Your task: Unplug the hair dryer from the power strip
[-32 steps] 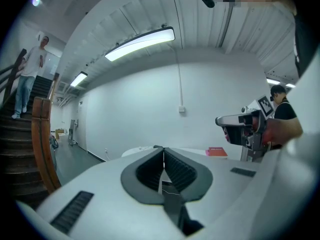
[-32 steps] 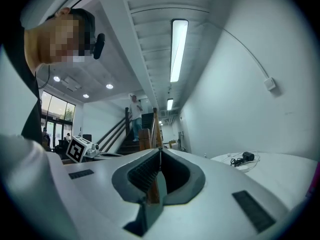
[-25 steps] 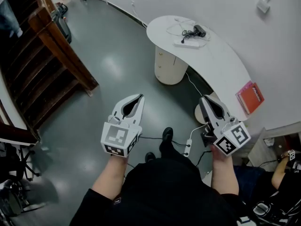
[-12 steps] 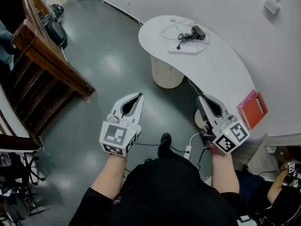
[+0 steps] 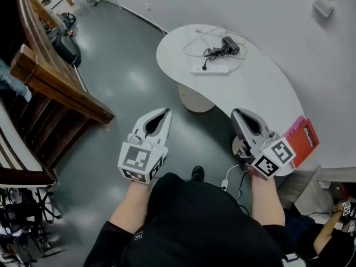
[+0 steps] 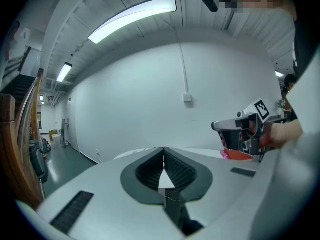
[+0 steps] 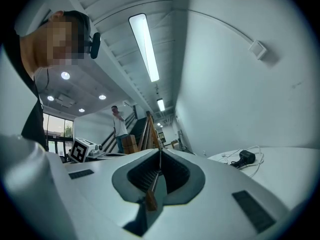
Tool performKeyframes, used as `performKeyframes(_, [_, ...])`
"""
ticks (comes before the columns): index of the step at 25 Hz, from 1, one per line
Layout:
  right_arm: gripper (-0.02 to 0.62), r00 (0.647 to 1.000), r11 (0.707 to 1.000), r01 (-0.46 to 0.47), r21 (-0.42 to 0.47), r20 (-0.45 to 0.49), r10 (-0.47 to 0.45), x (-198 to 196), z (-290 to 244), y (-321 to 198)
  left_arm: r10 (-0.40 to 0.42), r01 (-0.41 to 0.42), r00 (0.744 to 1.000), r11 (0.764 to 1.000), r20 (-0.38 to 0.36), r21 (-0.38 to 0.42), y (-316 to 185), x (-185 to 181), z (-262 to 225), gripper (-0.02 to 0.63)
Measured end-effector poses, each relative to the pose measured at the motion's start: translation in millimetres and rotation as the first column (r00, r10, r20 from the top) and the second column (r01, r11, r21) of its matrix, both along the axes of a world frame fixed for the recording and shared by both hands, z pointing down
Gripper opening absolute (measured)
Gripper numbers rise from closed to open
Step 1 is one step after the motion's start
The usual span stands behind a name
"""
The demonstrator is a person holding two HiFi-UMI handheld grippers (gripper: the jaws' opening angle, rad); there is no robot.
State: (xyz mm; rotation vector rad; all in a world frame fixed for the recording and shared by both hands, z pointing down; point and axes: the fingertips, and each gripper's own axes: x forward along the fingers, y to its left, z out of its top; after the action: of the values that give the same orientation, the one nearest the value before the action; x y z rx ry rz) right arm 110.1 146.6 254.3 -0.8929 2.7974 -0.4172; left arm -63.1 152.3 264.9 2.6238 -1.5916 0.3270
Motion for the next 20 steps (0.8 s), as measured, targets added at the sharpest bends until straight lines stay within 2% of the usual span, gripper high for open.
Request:
performKeyframes(6, [0.036, 1.000, 1.000, -0.005, -0.003, 0.007, 0.005, 5.6, 2.6, -26.8, 0.011, -0.011, 1.000, 1.000, 0.009, 0.011, -31.8, 7.2, -3.5, 0.014])
performKeyframes(13, [0.037, 0.999, 1.000, -0.015, -0.006, -0.033, 0.015, -1.9, 8.5, -61.8, 0.028, -0.028, 0.999, 0.999, -0.020, 0.031, -78.6, 3.4, 5.5, 0.014])
performKeyframes(20, [0.035, 0.997, 0.999, -0.039, -0.025, -0.069, 0.038, -26.0, 11.7, -123.7, 0.060, -0.061, 0.998, 0.997, 0.022, 0.049, -144.0, -13.9, 13.6, 0.014])
